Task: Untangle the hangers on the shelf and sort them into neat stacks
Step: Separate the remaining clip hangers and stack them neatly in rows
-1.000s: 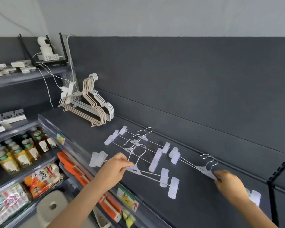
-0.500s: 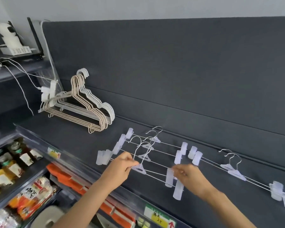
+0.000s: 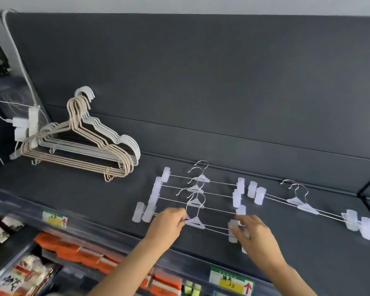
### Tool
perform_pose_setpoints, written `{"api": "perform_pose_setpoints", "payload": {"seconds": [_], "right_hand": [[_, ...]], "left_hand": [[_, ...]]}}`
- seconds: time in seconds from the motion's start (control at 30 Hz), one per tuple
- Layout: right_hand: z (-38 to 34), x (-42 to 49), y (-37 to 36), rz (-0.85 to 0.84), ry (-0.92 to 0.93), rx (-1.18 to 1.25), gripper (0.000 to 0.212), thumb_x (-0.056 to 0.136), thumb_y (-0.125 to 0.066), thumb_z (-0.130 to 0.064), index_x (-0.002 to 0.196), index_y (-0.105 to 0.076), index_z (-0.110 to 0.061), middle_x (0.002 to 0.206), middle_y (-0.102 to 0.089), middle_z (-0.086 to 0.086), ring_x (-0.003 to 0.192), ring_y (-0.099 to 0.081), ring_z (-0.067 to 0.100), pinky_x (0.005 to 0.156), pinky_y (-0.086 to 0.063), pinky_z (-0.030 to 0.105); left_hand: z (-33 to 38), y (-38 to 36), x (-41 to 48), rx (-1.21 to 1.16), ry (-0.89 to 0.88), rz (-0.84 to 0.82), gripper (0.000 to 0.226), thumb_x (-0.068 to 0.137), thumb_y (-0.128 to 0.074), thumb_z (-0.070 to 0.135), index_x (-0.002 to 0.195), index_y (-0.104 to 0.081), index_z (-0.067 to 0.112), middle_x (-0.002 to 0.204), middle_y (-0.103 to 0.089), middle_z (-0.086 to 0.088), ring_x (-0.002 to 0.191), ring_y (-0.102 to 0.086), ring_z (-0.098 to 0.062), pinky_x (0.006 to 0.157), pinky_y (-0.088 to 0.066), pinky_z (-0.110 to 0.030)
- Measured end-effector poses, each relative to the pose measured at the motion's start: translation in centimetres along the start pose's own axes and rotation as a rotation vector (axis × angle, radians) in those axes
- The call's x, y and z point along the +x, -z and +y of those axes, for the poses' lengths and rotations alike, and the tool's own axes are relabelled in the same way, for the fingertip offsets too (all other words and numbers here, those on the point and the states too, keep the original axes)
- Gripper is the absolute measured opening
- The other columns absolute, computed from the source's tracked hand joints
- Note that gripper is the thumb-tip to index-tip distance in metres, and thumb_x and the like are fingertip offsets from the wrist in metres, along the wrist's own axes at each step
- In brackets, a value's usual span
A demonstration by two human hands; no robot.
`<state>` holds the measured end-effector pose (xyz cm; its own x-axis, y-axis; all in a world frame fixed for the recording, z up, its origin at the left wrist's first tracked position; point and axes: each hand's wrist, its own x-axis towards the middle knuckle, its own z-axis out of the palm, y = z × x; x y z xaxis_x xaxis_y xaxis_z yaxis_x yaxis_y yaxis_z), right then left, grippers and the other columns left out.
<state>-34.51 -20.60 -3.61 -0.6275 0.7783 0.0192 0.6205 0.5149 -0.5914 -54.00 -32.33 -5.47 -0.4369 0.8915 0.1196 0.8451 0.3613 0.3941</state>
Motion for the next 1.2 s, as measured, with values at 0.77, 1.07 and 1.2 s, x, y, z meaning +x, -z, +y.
{"api": "perform_pose_setpoints", "payload": {"seconds": [0.77,1.07,1.2], "right_hand": [[2.1,-1.8,-0.2,0.222,0.086,-0.161,0.013,0.074,-0.069,0.003,0.073,-0.074,-0.009,0.077,-0.045,-0.004,0.073,-0.043,0.015,0.054,-0.032,0.013],[2.7,-1.2,0.1,0.210,0.080,-0.136,0.013,0.079,-0.064,0.002,0.079,-0.074,-0.006,0.080,-0.046,-0.001,0.074,-0.046,0.017,0.063,-0.038,0.020],[2.3,-0.6,0.4,0.175,0.074,-0.128,0.016,0.084,-0.058,-0.002,0.085,-0.074,-0.008,0.085,-0.047,-0.001,0.080,-0.046,0.016,0.066,-0.039,0.020]], "left_hand": [[2.0,0.1,2.0,-0.017,-0.080,0.019,0.007,0.086,-0.056,0.016,0.087,-0.061,0.011,0.095,-0.062,-0.003,0.081,-0.050,-0.014,0.069,-0.038,-0.021],[1.0,1.0,1.2,0.223,-0.041,0.014,0.021,0.091,-0.051,0.029,0.106,-0.060,0.017,0.108,-0.064,0.002,0.104,-0.055,-0.020,0.090,-0.036,-0.025],[1.2,1.0,1.2,0.369,-0.056,-0.006,0.024,0.094,-0.043,0.030,0.103,-0.061,0.017,0.108,-0.064,0.000,0.103,-0.056,-0.021,0.096,-0.034,-0.028]]}}
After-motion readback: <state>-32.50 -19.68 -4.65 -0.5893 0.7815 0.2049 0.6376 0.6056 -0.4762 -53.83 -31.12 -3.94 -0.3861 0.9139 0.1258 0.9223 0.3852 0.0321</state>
